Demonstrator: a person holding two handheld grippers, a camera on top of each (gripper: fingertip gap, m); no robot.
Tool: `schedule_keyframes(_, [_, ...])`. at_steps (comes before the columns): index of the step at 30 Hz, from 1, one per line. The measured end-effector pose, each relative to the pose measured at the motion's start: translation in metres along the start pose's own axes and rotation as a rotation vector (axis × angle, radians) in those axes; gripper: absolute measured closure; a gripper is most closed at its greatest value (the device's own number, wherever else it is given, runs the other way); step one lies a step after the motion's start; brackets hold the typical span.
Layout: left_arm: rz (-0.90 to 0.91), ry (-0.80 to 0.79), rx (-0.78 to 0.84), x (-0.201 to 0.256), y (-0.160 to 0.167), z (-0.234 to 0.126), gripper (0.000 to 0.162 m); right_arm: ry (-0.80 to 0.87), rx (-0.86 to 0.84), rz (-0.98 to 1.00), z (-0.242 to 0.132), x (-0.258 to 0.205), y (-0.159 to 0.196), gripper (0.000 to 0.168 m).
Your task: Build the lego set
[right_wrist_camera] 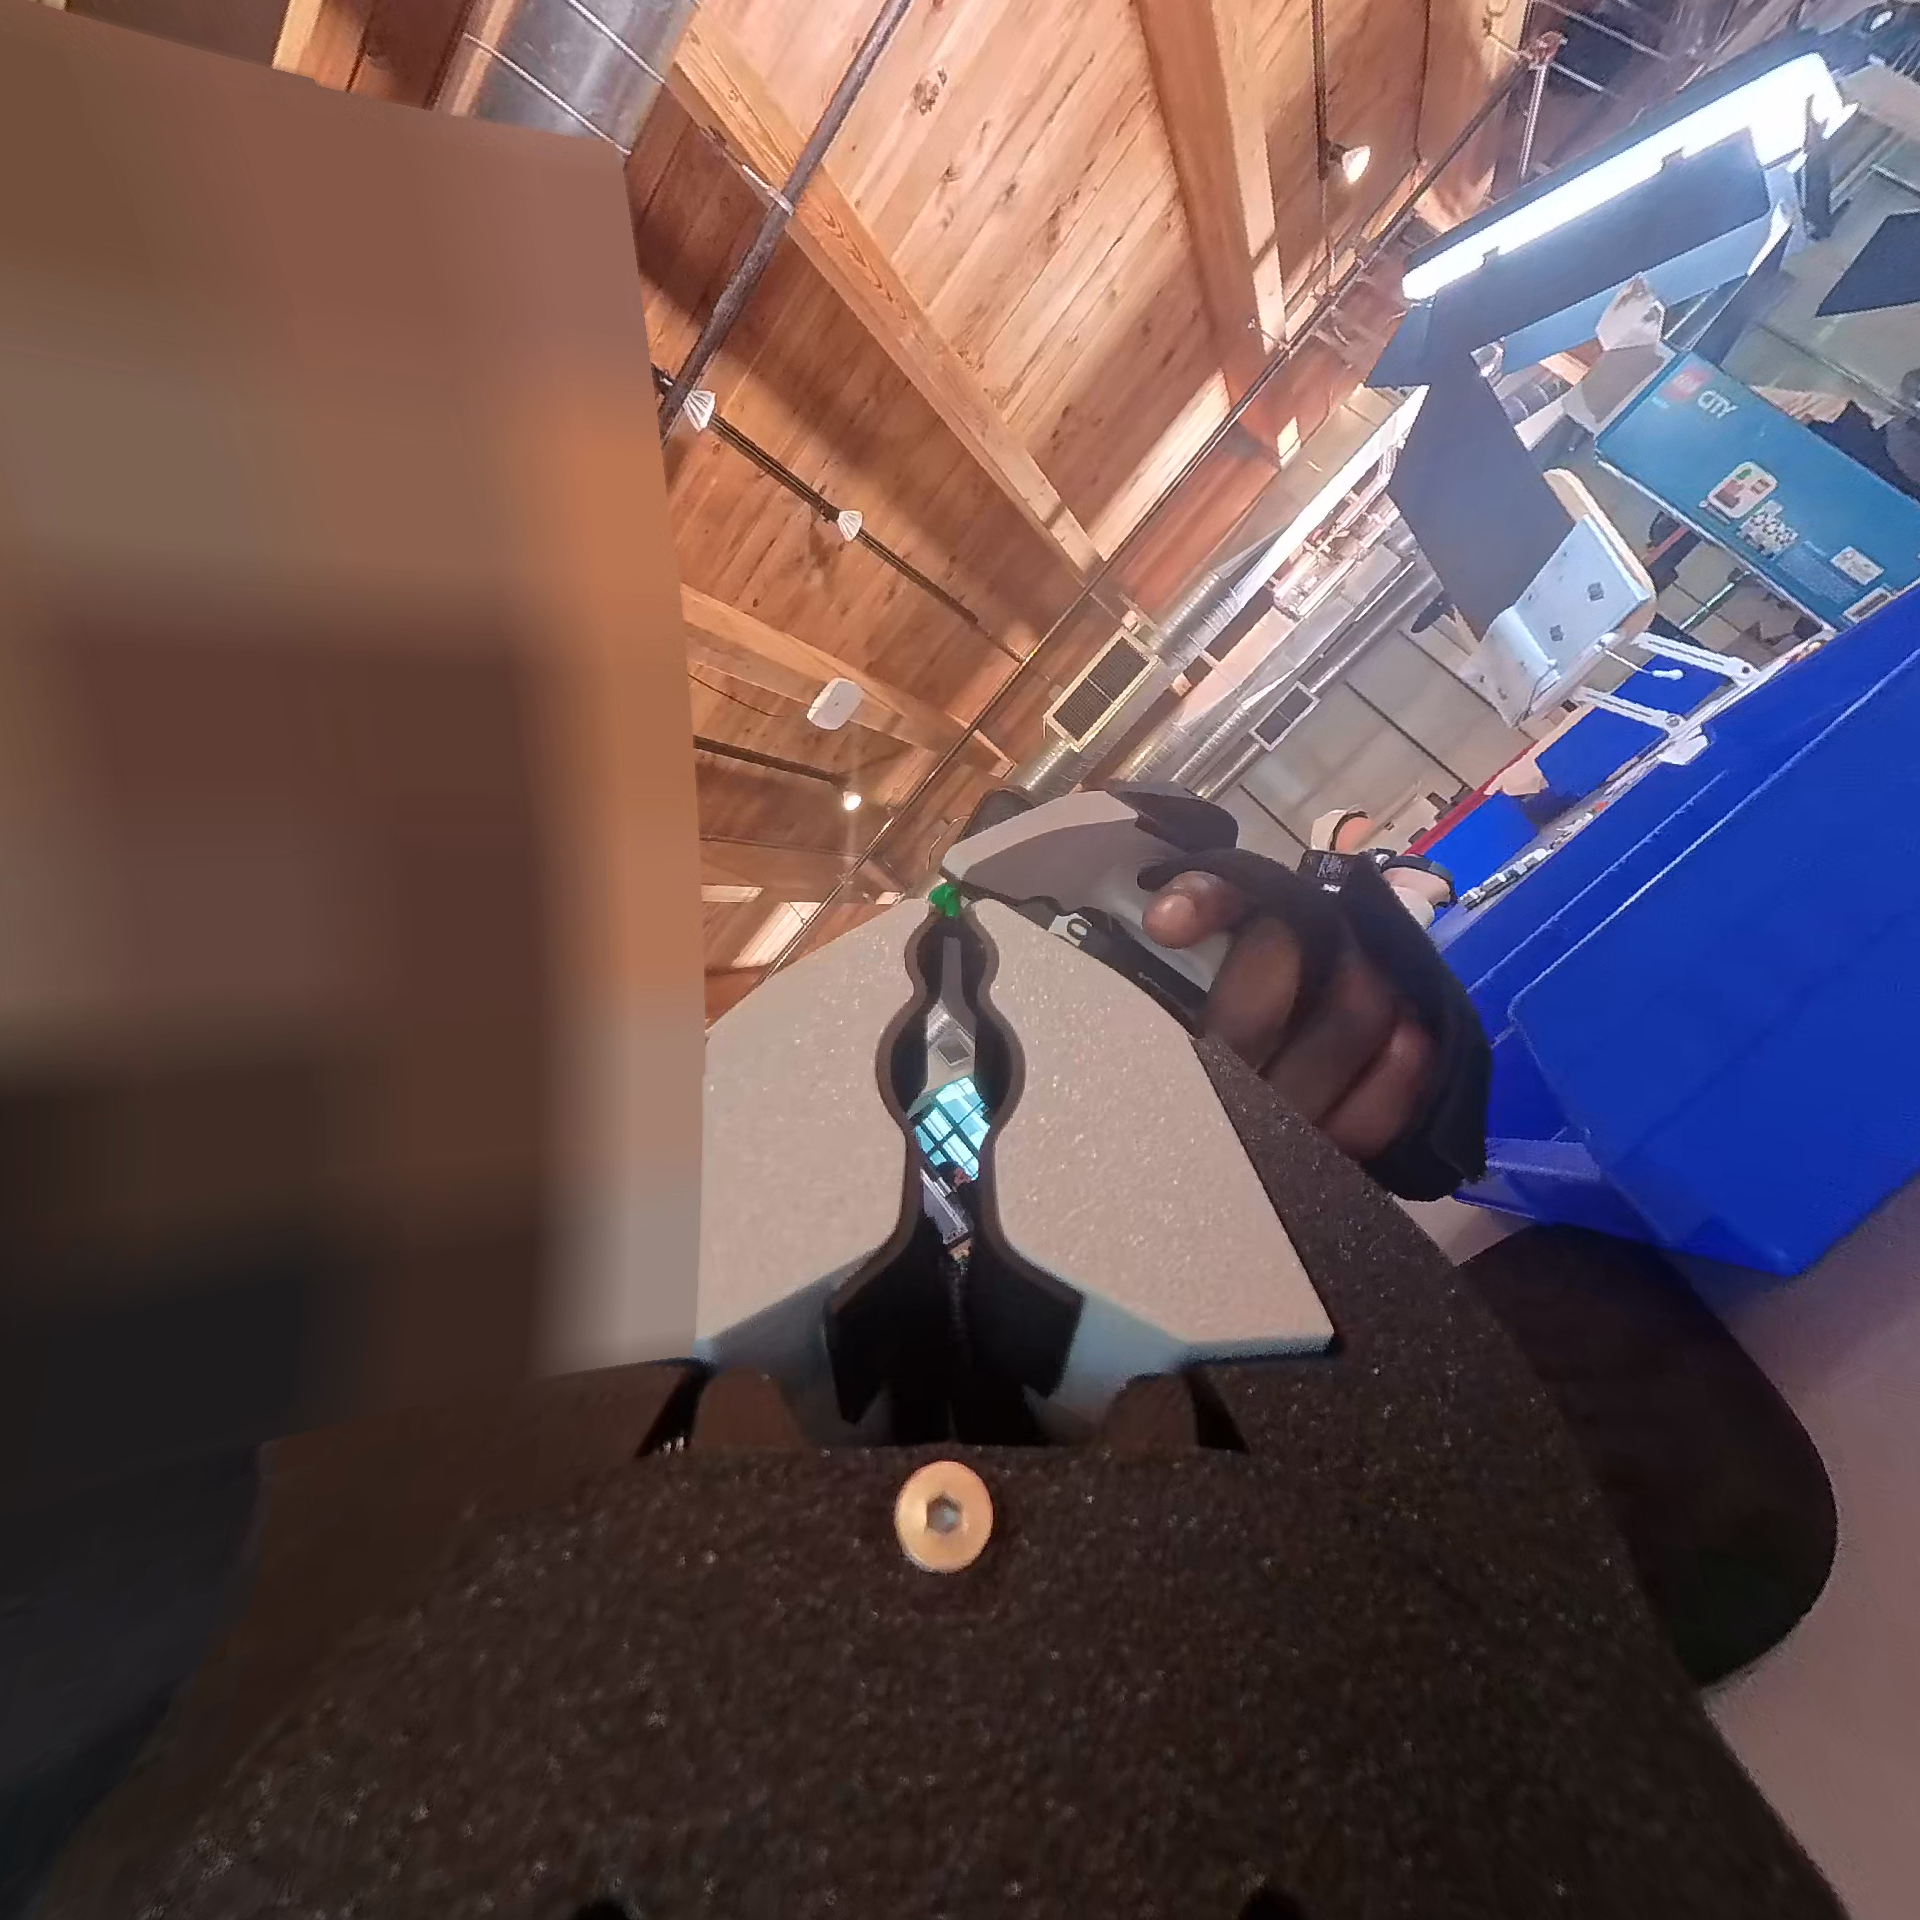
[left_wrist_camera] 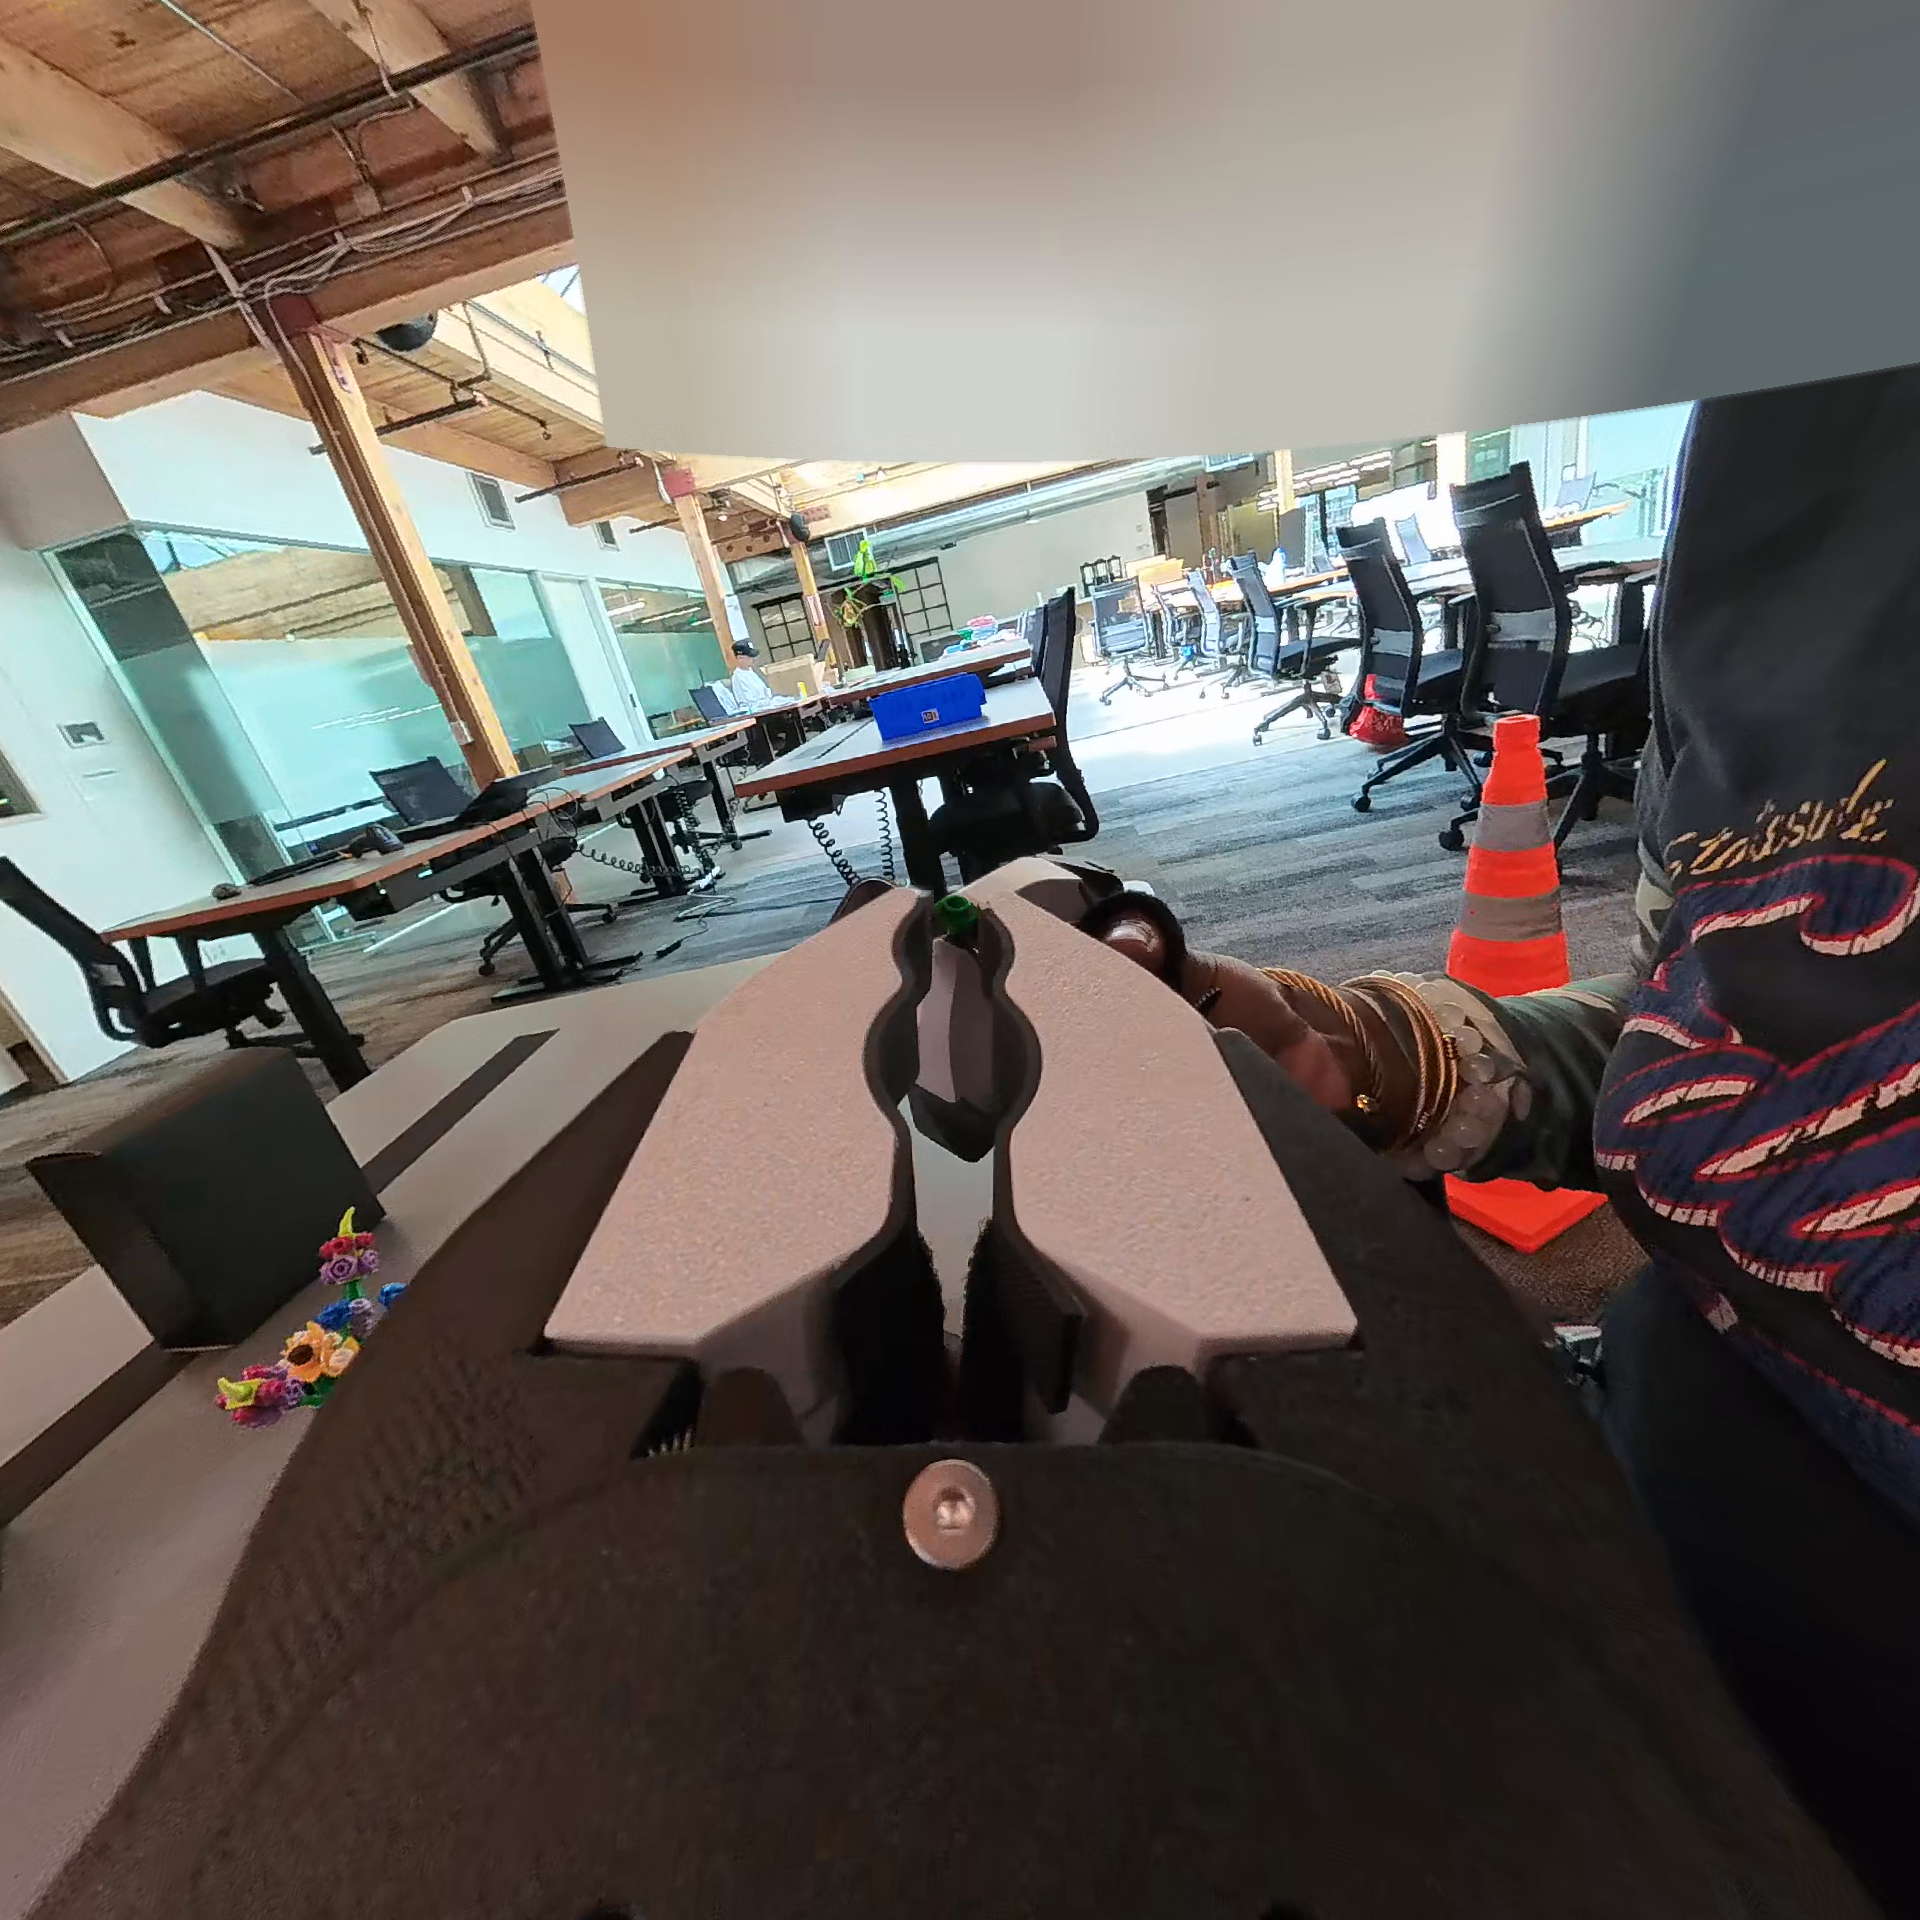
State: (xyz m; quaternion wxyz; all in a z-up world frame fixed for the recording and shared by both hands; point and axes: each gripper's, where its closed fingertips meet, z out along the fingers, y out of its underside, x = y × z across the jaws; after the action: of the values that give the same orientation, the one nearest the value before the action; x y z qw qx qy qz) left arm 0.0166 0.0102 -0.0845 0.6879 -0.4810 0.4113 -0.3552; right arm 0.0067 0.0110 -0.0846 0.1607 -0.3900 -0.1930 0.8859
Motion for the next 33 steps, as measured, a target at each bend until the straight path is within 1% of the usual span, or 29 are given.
schedule_keyframes(5, [0.003,0.021,-0.028,0.003,0.0,-0.002,0.154,0.029,-0.038,-0.039,0.0,0.0,0.004,0.165])
schedule_keyframes(8, [0.031,-0.033,-0.106,-0.004,0.0,-0.012,0.154,0.169,-0.116,-0.188,-0.009,0.003,0.0,0.143])
schedule_keyframes(9, [0.034,-0.068,-0.167,-0.01,0.004,-0.018,0.154,0.231,-0.143,-0.262,-0.016,0.003,-0.004,0.139])
schedule_keyframes(10, [0.035,-0.109,-0.267,-0.017,0.013,-0.026,0.154,0.299,-0.167,-0.346,-0.025,0.003,-0.011,0.137])
schedule_keyframes(12, [-0.014,-0.141,-0.525,-0.022,0.041,-0.05,0.154,0.455,-0.205,-0.525,-0.049,0.004,-0.03,0.135])
schedule_keyframes(13, [-0.062,-0.152,-0.62,-0.023,0.051,-0.061,0.154,0.541,-0.218,-0.609,-0.064,0.006,-0.041,0.135])
schedule_keyframes(15, [-0.165,-0.168,-0.693,-0.022,0.062,-0.071,0.154,0.688,-0.234,-0.734,-0.094,0.01,-0.06,0.135])
schedule_keyframes(17, [-0.272,-0.147,-0.738,-0.016,0.073,-0.071,0.154,0.758,-0.255,-0.794,-0.117,0.013,-0.069,0.134])
schedule_keyframes(20, [-0.362,-0.168,-0.82,-0.012,0.095,-0.067,0.154,0.743,-0.253,-0.82,-0.135,0.014,-0.073,0.133])
schedule_keyframes(22, [-0.417,-0.204,-0.827,-0.009,0.105,-0.063,0.154,0.706,-0.212,-0.845,-0.139,0.011,-0.074,0.134])
schedule_keyframes(25, [-0.487,-0.192,-0.873,0.006,0.124,-0.056,0.154,0.641,-0.144,-0.842,-0.14,0.007,-0.076,0.136])
schedule_keyframes(28, [-0.507,-0.171,-0.983,0.018,0.146,-0.06,0.154,0.635,-0.105,-0.813,-0.143,0.009,-0.081,0.138])
schedule_keyframes(31, [-0.519,-0.156,-1.017,0.022,0.158,-0.057,0.154,0.628,-0.111,-0.787,-0.143,0.012,-0.079,0.138])
schedule_keyframes(33, [-0.493,-0.142,-1.029,0.027,0.163,-0.053,0.154,0.636,-0.116,-0.785,-0.145,0.013,-0.077,0.138])
